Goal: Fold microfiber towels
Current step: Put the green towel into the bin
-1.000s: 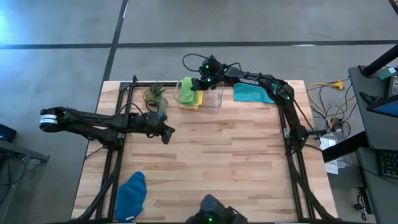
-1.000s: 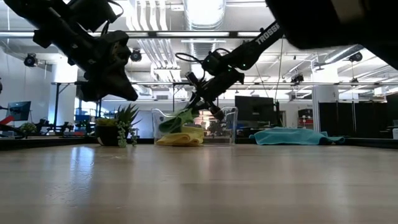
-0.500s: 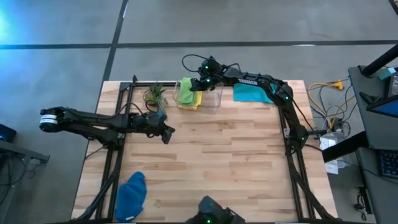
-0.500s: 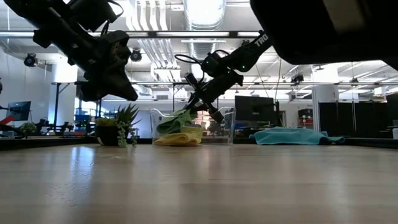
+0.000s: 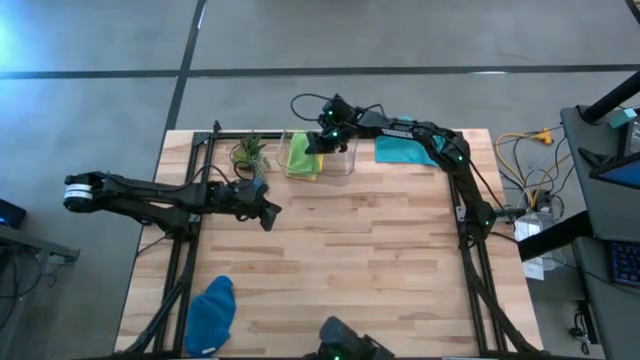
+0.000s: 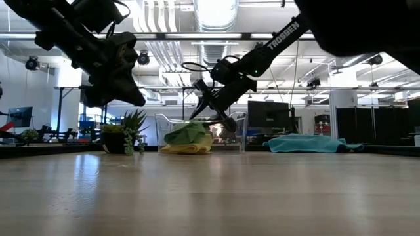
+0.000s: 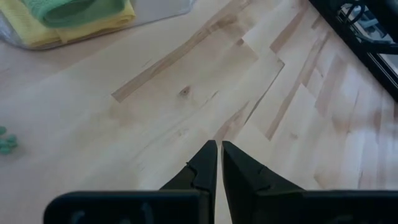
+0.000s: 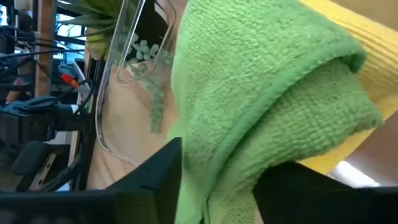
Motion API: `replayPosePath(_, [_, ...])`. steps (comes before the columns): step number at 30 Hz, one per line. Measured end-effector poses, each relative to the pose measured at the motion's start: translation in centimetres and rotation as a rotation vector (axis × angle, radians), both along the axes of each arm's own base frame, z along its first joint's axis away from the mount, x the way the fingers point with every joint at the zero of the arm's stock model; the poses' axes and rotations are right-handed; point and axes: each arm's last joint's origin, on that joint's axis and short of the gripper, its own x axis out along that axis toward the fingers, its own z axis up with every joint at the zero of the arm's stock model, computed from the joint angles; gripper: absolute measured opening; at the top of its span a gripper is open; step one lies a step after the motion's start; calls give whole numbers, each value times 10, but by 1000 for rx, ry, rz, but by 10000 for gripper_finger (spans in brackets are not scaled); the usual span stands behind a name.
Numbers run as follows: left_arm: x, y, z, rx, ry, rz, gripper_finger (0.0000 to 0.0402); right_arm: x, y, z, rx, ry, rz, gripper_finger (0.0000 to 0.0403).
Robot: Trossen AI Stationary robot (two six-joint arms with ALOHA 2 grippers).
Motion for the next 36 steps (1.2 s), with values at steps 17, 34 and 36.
replayPosePath(17, [2, 0, 3, -17, -47, 15, 8, -11, 5, 5, -51, 146, -57, 244])
replayPosePath(34, [5, 1, 1, -2, -38, 34, 8, 11, 9, 78, -466, 247, 7, 208])
replayPosePath(36, [7, 1, -2, -3, -30, 34, 8, 15, 7, 67, -436, 269, 28, 186])
